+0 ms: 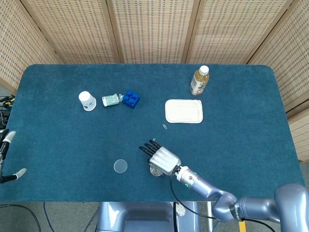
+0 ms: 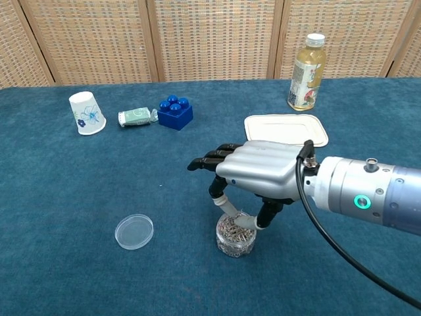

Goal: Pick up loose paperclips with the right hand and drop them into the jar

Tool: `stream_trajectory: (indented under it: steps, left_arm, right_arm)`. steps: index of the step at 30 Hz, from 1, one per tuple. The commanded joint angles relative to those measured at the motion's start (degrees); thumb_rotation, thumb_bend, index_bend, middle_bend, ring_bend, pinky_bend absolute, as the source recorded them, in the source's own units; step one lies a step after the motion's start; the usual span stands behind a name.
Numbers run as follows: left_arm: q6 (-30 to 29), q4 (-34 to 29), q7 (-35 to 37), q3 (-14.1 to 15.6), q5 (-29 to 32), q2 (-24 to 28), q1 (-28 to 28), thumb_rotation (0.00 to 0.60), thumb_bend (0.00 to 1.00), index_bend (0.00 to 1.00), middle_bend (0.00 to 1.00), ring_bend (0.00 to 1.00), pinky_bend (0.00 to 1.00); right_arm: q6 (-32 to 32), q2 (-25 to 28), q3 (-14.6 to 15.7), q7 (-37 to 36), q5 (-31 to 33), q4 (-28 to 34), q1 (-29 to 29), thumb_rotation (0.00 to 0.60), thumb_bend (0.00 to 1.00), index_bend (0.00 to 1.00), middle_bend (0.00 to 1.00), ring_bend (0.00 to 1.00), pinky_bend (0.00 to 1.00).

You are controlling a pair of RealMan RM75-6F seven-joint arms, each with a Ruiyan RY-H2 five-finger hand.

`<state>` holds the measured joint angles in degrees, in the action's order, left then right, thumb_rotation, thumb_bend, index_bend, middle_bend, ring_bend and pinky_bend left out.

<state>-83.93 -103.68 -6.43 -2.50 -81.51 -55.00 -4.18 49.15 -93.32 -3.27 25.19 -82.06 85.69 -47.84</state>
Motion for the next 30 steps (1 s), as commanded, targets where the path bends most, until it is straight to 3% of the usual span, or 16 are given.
stream_trajectory:
  steps: [1, 6, 8, 11, 23, 30]
  left_arm:
    - [-0.06, -0.06, 0.0, -0.01, -0.05, -0.01, 0.02, 0.6, 0.0, 0.0, 0.0, 0.0, 0.0]
    - [-0.27, -0.19, 0.03, -0.01, -0.18, 0.02, 0.11, 0.6, 0.0, 0.0, 0.0, 0.0, 0.0]
    - [-0.28, -0.2, 0.01, 0.03, -0.26, 0.03, 0.13, 0.6, 0.0, 0.0, 0.0, 0.0, 0.0]
    - [-0.3, -0.19, 0.0, 0.03, -0.34, 0.03, 0.12, 0.6, 0.0, 0.0, 0.0, 0.0, 0.0]
    - [-0.45, -0.16, 0.21, 0.02, -0.45, 0.09, 0.22, 0.6, 0.0, 0.0, 0.0, 0.0, 0.0]
    - [-0.47, -0.17, 0.29, -0.01, -0.39, 0.13, 0.26, 0.6, 0.0, 0.0, 0.0, 0.0, 0.0]
  right_arm:
    - [-0.01, 0.3, 0.23, -0.07, -0.14, 0.2, 0.06, 0.6, 0.52, 0.61, 0.02, 0.0, 0.04]
    - [0.41, 0.92, 0.75, -0.97, -1.44, 0.64, 0.1, 0.6, 0.47, 0.6, 0.03, 0.0, 0.05]
    - [0.55, 1.07, 0.83, -1.45, -1.81, 0.72, 0.11, 0.6, 0.31, 0.54, 0.03, 0.0, 0.05]
    - [0.7, 1.15, 0.79, -2.18, -2.09, 0.87, 0.11, 0.6, 0.18, 0.46, 0.03, 0.0, 0.05]
    - [1.85, 1.72, 0.17, -2.62, -2.64, 1.73, 0.22, 0.6, 0.17, 0.44, 0.03, 0.0, 0.05]
    - [2.73, 3.26, -2.88, -2.86, -0.55, 2.34, -0.13, 0.6, 0.17, 0.44, 0.03, 0.0, 0.06]
